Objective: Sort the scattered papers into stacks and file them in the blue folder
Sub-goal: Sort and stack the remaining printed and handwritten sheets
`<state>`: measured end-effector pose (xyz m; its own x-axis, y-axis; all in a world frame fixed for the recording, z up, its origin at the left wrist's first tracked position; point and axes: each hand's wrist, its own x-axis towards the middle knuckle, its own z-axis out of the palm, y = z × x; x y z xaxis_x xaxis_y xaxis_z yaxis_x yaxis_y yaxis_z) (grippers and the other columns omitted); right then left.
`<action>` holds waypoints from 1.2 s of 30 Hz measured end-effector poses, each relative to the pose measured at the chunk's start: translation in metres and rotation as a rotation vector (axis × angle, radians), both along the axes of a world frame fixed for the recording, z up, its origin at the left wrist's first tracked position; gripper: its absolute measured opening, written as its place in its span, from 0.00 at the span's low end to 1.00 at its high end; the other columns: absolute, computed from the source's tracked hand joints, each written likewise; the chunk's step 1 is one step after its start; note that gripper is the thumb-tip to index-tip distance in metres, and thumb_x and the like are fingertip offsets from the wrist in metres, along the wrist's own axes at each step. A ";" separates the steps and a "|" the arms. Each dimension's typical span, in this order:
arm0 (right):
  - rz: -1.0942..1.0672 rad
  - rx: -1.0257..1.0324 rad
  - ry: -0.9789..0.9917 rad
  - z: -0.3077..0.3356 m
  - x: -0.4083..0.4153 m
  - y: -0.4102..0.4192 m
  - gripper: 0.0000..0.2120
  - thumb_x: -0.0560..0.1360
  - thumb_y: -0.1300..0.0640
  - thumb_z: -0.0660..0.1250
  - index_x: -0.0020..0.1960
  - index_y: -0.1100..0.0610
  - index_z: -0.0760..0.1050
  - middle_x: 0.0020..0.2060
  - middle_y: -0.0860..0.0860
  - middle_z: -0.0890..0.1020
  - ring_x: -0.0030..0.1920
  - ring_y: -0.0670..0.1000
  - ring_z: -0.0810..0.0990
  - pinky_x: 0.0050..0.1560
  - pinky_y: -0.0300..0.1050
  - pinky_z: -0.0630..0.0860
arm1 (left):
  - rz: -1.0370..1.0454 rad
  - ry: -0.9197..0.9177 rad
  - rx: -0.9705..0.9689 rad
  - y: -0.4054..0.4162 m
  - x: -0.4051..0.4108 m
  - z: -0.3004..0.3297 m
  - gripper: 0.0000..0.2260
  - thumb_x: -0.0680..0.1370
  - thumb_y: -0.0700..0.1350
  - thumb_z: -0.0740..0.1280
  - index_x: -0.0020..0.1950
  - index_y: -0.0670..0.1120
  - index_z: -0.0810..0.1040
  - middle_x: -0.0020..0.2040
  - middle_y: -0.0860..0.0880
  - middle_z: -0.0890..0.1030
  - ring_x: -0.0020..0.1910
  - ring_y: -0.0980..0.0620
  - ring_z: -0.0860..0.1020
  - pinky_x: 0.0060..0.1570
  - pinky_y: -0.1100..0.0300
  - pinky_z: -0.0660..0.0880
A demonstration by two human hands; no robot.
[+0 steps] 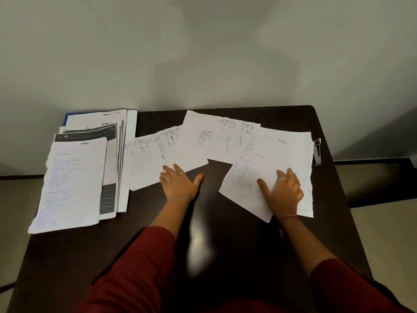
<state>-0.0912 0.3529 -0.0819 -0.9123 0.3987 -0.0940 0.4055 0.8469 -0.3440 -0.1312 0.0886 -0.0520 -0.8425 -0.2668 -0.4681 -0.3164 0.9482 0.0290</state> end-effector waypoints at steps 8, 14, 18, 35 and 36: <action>0.143 -0.005 -0.096 -0.002 0.002 0.013 0.33 0.73 0.32 0.59 0.73 0.48 0.64 0.75 0.53 0.59 0.75 0.57 0.55 0.68 0.63 0.56 | -0.063 -0.218 -0.005 0.075 0.015 0.019 0.43 0.76 0.70 0.49 0.76 0.36 0.55 0.75 0.33 0.56 0.74 0.33 0.55 0.71 0.43 0.58; 0.136 -0.073 -0.123 0.001 0.001 0.020 0.34 0.71 0.32 0.61 0.73 0.45 0.63 0.76 0.51 0.58 0.75 0.56 0.54 0.68 0.64 0.54 | -0.144 -0.144 0.139 0.115 0.034 0.032 0.29 0.81 0.60 0.50 0.67 0.38 0.71 0.65 0.40 0.73 0.64 0.41 0.69 0.61 0.50 0.68; 0.093 -0.107 -0.111 0.002 0.001 0.022 0.36 0.70 0.33 0.64 0.73 0.49 0.64 0.75 0.53 0.58 0.74 0.56 0.56 0.67 0.63 0.56 | -0.197 0.059 0.177 0.105 0.041 0.033 0.20 0.80 0.51 0.53 0.62 0.38 0.73 0.61 0.40 0.75 0.61 0.41 0.71 0.64 0.47 0.66; 0.134 -0.249 -0.169 0.018 0.002 0.018 0.29 0.74 0.65 0.59 0.72 0.48 0.65 0.77 0.53 0.54 0.76 0.54 0.49 0.73 0.57 0.46 | -0.136 0.296 -0.102 0.037 0.121 -0.004 0.22 0.73 0.61 0.68 0.56 0.44 0.78 0.51 0.43 0.76 0.50 0.44 0.75 0.56 0.46 0.71; 0.129 -0.238 -0.158 0.019 0.003 0.016 0.29 0.73 0.67 0.59 0.72 0.49 0.66 0.77 0.53 0.54 0.77 0.54 0.49 0.73 0.56 0.45 | -0.127 0.329 -0.113 0.040 0.125 -0.005 0.22 0.69 0.61 0.73 0.48 0.43 0.80 0.44 0.44 0.77 0.45 0.44 0.75 0.50 0.46 0.73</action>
<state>-0.0880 0.3685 -0.0633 -0.9207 0.2301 -0.3151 0.3637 0.7984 -0.4798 -0.0058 0.1287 -0.0568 -0.9727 -0.1854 -0.1398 -0.1876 0.9822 0.0026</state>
